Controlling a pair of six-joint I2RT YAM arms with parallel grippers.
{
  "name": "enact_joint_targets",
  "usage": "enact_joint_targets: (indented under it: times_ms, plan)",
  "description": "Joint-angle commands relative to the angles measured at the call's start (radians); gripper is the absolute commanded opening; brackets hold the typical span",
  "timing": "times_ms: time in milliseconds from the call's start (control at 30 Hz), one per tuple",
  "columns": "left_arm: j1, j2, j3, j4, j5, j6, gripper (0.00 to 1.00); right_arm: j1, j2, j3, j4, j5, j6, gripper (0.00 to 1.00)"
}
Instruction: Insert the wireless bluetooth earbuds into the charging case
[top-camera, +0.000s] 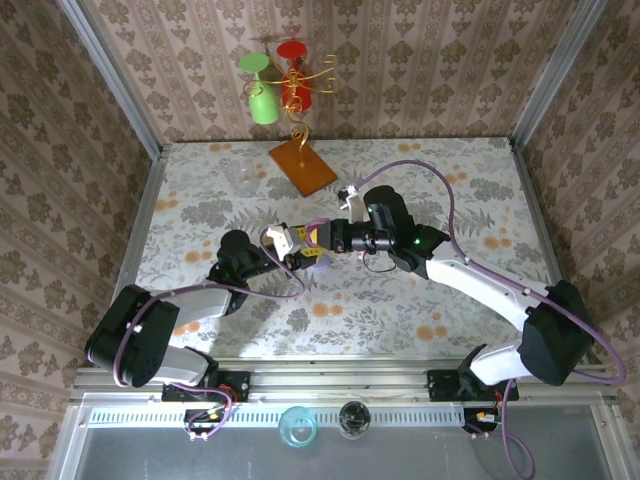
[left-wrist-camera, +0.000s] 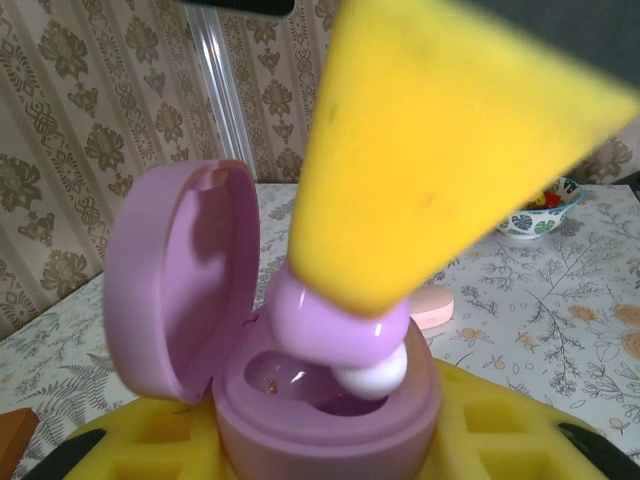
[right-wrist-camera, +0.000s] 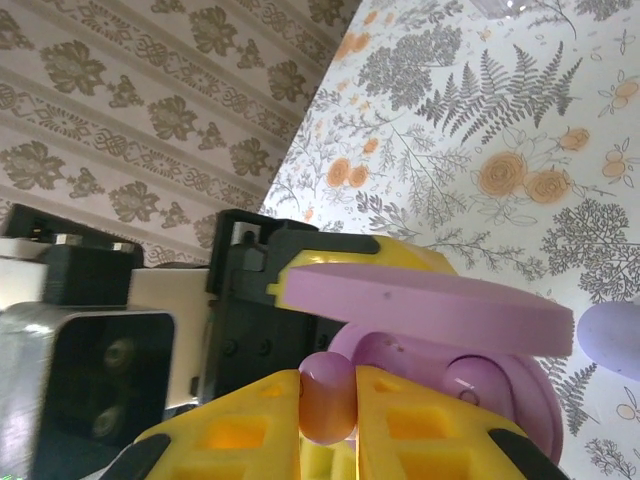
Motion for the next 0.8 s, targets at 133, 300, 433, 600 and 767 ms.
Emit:
enact_joint_targets:
  times_ms: [133,300,433,600,767]
  plan:
    - [-0.009,-0.026,0.037,0.017,-0.008,0.020,0.25,0.008,0.027,0.016,0.030,0.009,0.017,0.18]
    - [-0.009,-0.018,0.040,0.025,-0.005,0.017,0.25,0.009,0.033,-0.006,0.058,0.051,0.048,0.17]
    - [-0.011,-0.018,0.041,0.033,-0.012,0.012,0.25,0.010,0.035,-0.012,0.062,0.057,0.063,0.18]
    - [-0.011,-0.016,0.042,0.038,-0.017,0.006,0.26,0.010,0.021,-0.016,0.024,0.075,0.049,0.23]
    - [-0.009,-0.018,0.040,0.035,-0.037,0.007,0.25,0.010,0.000,-0.013,-0.009,0.095,0.029,0.27]
